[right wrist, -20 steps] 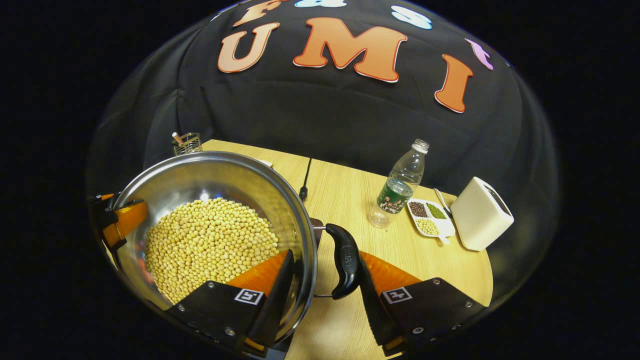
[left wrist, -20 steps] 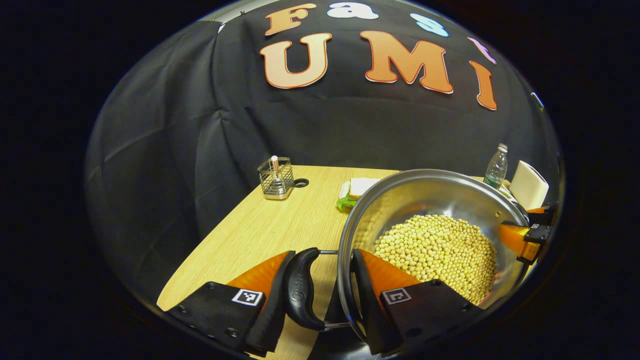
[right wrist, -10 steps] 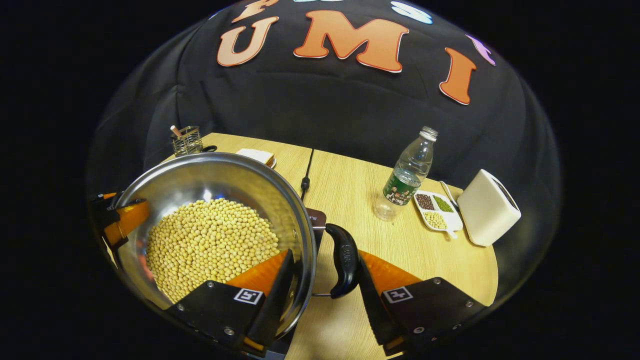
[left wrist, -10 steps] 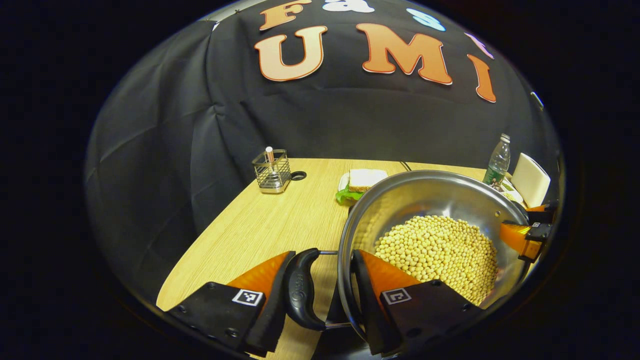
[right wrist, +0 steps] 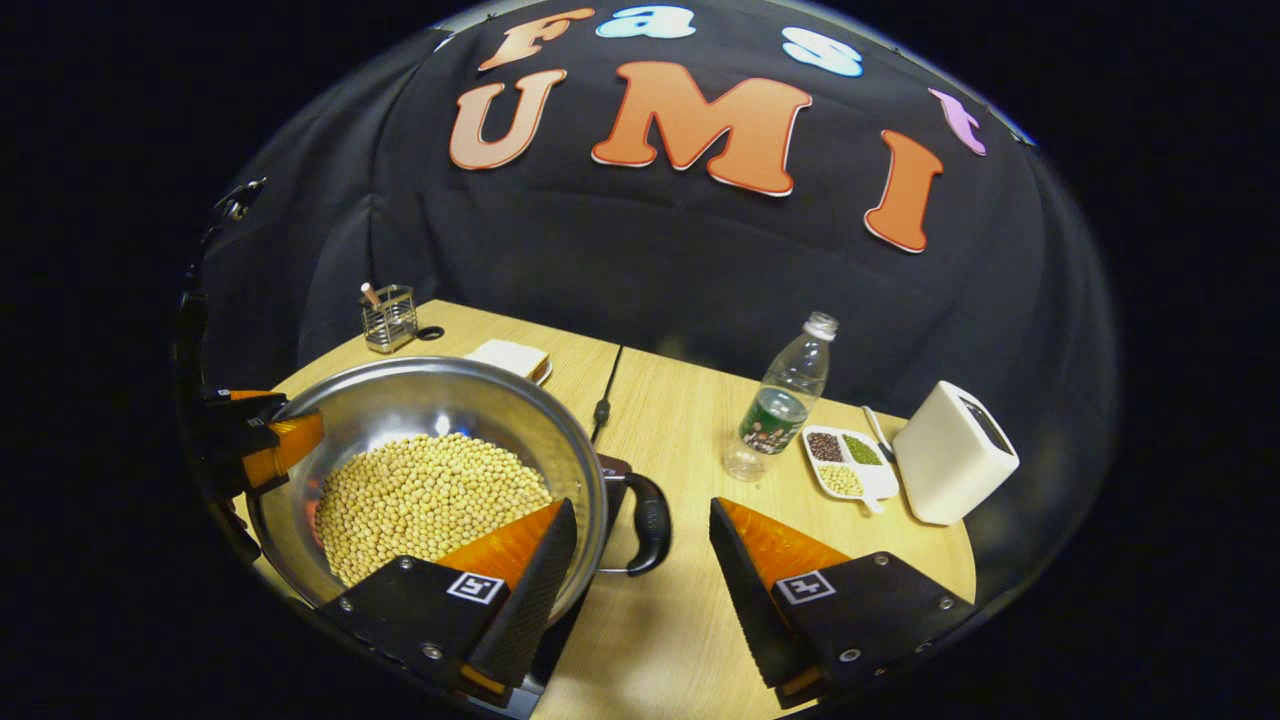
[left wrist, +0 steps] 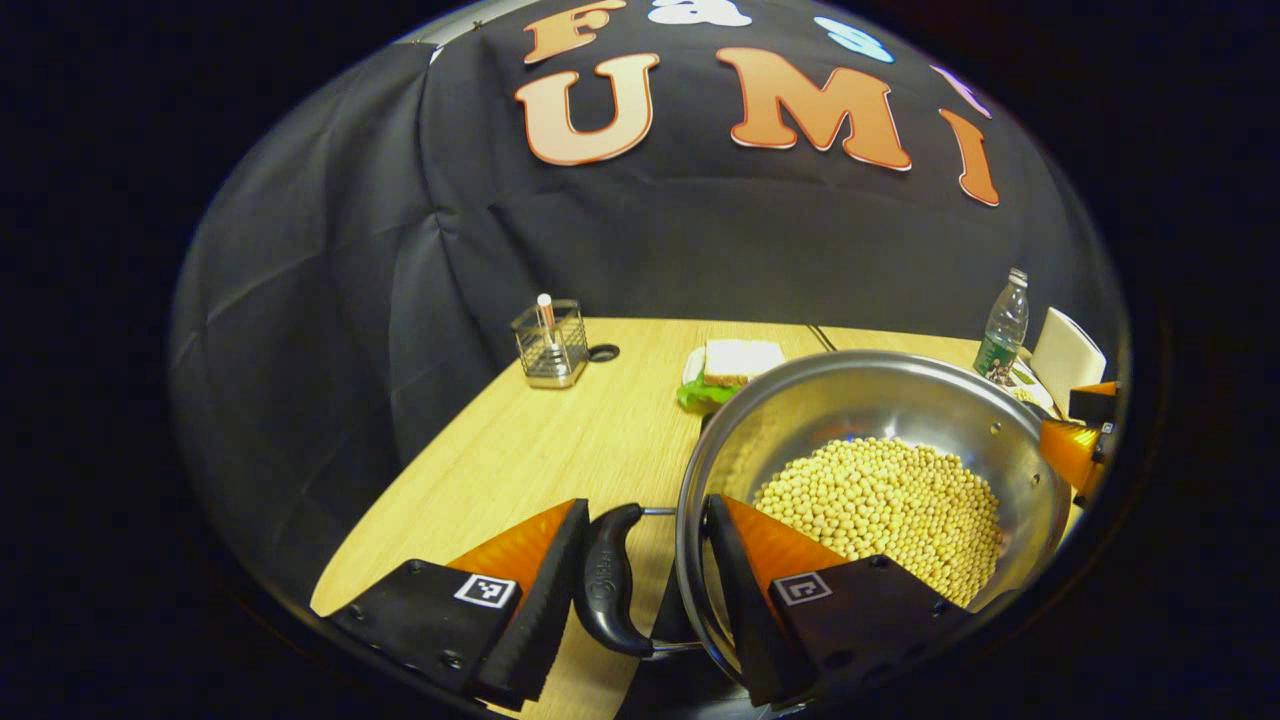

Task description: First push the handle of the pot to place it horizontally, then grasp the pot with both hands and set it on the induction cooktop.

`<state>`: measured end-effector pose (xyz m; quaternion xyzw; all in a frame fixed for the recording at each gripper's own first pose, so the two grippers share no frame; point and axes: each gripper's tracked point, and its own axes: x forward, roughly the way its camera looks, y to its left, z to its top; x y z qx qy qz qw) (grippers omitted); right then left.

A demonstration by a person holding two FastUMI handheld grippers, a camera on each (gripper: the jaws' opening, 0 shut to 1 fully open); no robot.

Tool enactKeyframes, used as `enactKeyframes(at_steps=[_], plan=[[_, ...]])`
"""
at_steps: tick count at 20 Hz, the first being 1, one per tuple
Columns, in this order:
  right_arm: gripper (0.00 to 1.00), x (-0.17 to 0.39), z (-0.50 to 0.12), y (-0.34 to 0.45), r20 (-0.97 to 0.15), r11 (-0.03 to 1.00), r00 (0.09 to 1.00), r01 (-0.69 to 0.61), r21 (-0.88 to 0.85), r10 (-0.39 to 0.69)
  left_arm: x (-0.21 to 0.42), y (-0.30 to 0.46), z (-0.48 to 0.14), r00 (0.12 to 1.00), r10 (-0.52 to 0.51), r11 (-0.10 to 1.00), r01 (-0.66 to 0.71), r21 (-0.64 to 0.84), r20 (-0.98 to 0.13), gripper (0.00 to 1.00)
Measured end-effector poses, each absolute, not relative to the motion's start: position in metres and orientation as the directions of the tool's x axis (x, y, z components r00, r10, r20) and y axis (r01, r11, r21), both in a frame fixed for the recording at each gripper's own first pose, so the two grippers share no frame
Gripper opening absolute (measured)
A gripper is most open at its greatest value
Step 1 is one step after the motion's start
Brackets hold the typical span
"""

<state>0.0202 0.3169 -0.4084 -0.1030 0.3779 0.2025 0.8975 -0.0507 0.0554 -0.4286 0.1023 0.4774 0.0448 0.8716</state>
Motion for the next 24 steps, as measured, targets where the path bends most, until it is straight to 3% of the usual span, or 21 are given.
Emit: enactKeyframes(at_steps=[3,4,6,7,11,17,21,22,24], plan=[[0.84,0.034,-0.369,0.285,-0.641,0.924,0.716,-0.382,-0.029,0.276,-0.03,0.056,-0.388,0.64,0.215,0.962,-0.01,0.271,-0.738,0.77],[0.84,0.036,-0.355,0.272,-0.615,0.931,0.741,-0.363,-0.029,0.27,-0.024,0.053,-0.371,0.674,0.211,0.962,-0.017,0.271,-0.708,0.82],[0.84,0.041,-0.325,0.245,-0.562,0.944,0.786,-0.329,-0.03,0.256,-0.01,0.037,-0.341,0.734,0.172,0.972,-0.017,0.235,-0.657,0.78],[0.84,0.043,-0.309,0.232,-0.53,0.95,0.811,-0.312,-0.034,0.247,-0.006,0.027,-0.324,0.756,0.147,0.978,-0.015,0.207,-0.638,0.89],[0.86,0.043,-0.236,0.177,-0.394,0.962,0.89,-0.268,-0.044,0.23,0.009,-0.004,-0.239,0.834,0.07,0.993,-0.004,0.121,-0.547,0.85],[0.87,0.031,-0.116,0.088,-0.198,0.979,0.964,-0.195,-0.06,0.18,0.013,-0.024,-0.111,0.919,0.007,0.998,0.019,0.062,-0.393,0.93],[0.89,0.021,-0.049,0.043,-0.077,0.981,0.987,-0.151,-0.121,0.143,0.012,-0.03,-0.051,0.934,-0.035,0.994,0.069,0.084,-0.355,0.97],[0.95,0.019,-0.033,0.035,-0.042,0.984,0.991,-0.131,-0.125,0.126,0.011,-0.029,-0.034,0.942,-0.033,0.994,0.067,0.09,-0.333,0.97],[0.96,0.011,-0.009,0.029,0.006,0.984,0.992,-0.121,-0.127,0.123,0.01,-0.032,-0.001,0.957,-0.041,0.995,0.064,0.071,-0.287,0.98]])
